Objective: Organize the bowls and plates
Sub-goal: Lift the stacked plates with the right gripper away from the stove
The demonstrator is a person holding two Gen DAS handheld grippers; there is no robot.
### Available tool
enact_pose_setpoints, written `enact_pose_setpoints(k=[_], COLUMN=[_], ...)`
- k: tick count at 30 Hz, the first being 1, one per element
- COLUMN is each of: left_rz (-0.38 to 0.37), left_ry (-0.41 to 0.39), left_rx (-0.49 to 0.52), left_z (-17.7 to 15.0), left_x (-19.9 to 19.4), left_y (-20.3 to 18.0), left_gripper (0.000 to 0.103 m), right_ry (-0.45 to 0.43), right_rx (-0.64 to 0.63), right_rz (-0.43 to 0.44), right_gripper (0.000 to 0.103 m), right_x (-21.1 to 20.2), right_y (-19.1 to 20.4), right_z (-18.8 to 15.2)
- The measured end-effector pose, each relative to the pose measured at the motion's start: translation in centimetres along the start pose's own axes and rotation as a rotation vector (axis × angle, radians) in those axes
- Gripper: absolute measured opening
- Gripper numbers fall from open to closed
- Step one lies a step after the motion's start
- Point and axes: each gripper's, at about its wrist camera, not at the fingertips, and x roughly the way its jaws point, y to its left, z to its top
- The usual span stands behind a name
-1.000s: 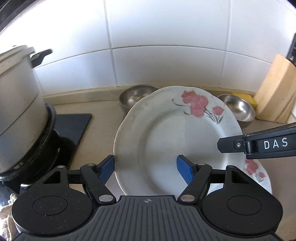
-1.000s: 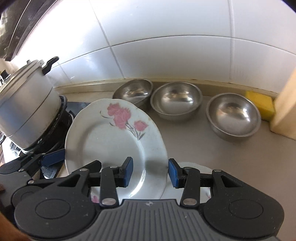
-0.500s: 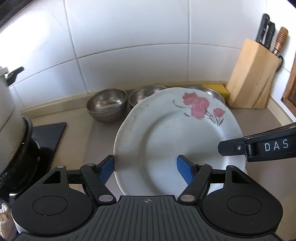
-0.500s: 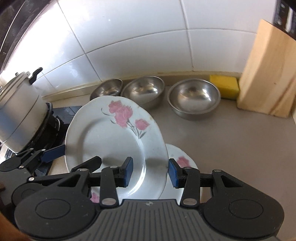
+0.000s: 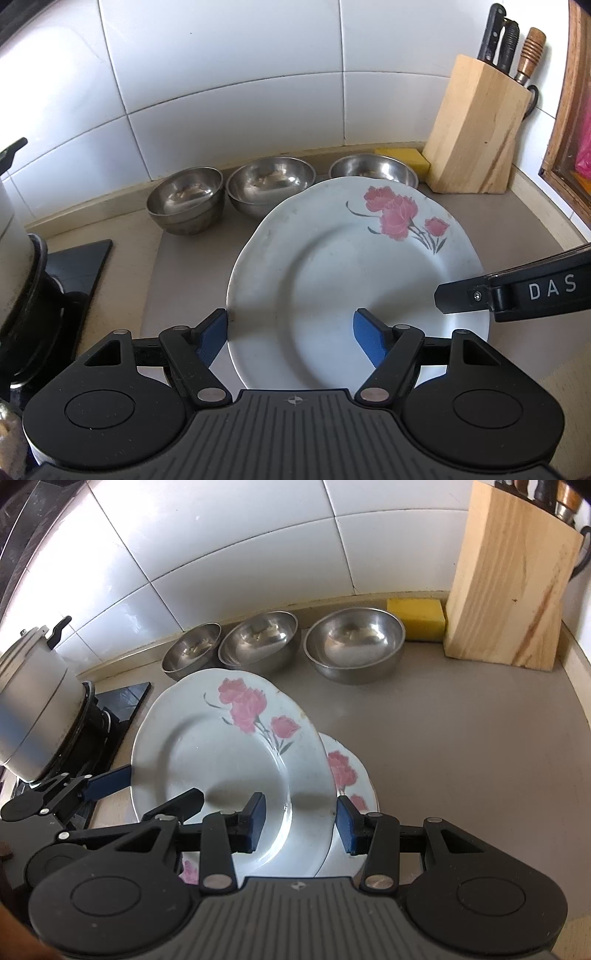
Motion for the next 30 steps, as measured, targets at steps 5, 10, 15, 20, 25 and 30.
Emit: enact_pose_setpoints(k=[5, 10, 15, 20, 25, 30], left_rz=[0.002, 0.013, 0.024, 0.020, 0.021, 0.022], left_ry=[0.006, 0.004, -0.007, 0.013, 0.025, 0.032], left_rx=[0.006, 0.013, 0.022, 0.016, 0.024, 0.025], left_z=[-0.5, -0.9, -0.9, -1.1, -1.1, -1.1], left_x=[-0.3, -0.9, -1.3, -0.8, -0.6, -0.2], left_y=[-0.7, -1.2, -1.5, -1.6, -1.8, -2.1], left_gripper=[0.072, 0.073, 0.074, 0.075, 0.075, 0.075], right_ry=[0.014, 0.040, 0.050, 0.044, 0.059, 0.066], right_rx=[0.003, 0.016, 0.017, 0.023, 0.025, 0.030], right_rz=[-0.004, 0.007, 0.019, 0.023, 0.015, 0.007], right_gripper=[0.026, 0.026, 0.026, 0.026, 0.026, 0.026], right_x=[-0.4, -0.6, -0.8, -0.9, -0.4, -0.1], right_y=[0.0, -0.4, -0.6, -0.9, -1.0, -1.0], right_z=[-0.7, -1.5, -1.9, -1.8, -1.9, -1.5])
